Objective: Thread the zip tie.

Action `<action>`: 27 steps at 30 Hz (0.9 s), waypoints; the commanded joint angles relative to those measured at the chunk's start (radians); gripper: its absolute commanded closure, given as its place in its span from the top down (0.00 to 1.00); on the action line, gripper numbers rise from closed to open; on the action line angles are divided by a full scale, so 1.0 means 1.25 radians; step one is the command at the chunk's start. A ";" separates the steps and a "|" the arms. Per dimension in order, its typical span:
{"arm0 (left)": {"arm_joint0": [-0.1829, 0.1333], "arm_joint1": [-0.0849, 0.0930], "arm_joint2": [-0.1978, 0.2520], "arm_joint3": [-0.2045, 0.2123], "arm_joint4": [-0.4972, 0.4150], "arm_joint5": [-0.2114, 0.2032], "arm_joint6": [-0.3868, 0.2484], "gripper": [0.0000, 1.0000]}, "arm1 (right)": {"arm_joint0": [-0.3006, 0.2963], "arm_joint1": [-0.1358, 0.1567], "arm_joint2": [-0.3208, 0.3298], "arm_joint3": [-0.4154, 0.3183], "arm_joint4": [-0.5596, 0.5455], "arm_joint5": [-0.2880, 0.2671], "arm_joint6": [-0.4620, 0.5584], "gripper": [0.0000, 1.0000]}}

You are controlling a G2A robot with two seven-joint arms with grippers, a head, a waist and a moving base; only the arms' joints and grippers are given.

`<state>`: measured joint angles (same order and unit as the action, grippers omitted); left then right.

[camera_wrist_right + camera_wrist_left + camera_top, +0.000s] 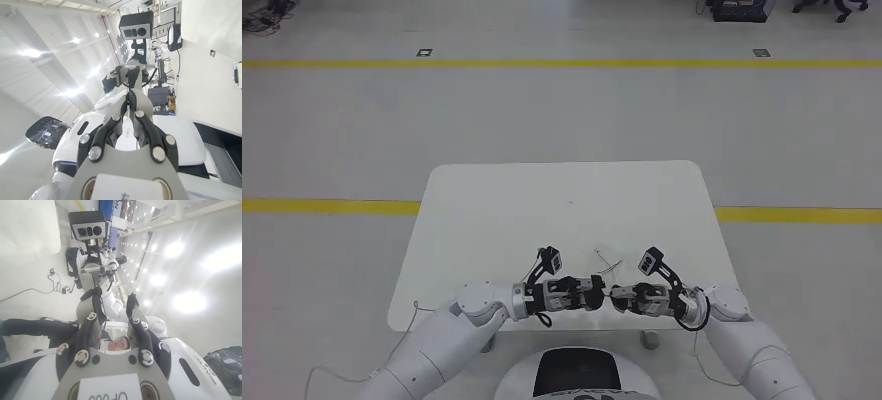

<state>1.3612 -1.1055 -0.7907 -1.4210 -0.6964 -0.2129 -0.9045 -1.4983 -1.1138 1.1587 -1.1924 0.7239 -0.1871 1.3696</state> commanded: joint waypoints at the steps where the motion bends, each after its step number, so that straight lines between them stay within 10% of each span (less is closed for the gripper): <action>1: 0.001 0.001 0.000 -0.004 0.010 -0.003 -0.002 0.26 | -0.001 0.001 -0.001 -0.001 -0.007 0.001 -0.005 0.00; 27: 0.000 0.011 0.014 -0.027 0.090 0.015 0.021 0.16 | -0.007 0.009 -0.007 -0.018 -0.039 -0.036 -0.030 0.00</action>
<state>1.3616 -1.0915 -0.7739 -1.4547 -0.5850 -0.1953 -0.8792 -1.5073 -1.1025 1.1510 -1.2141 0.6738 -0.2295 1.3311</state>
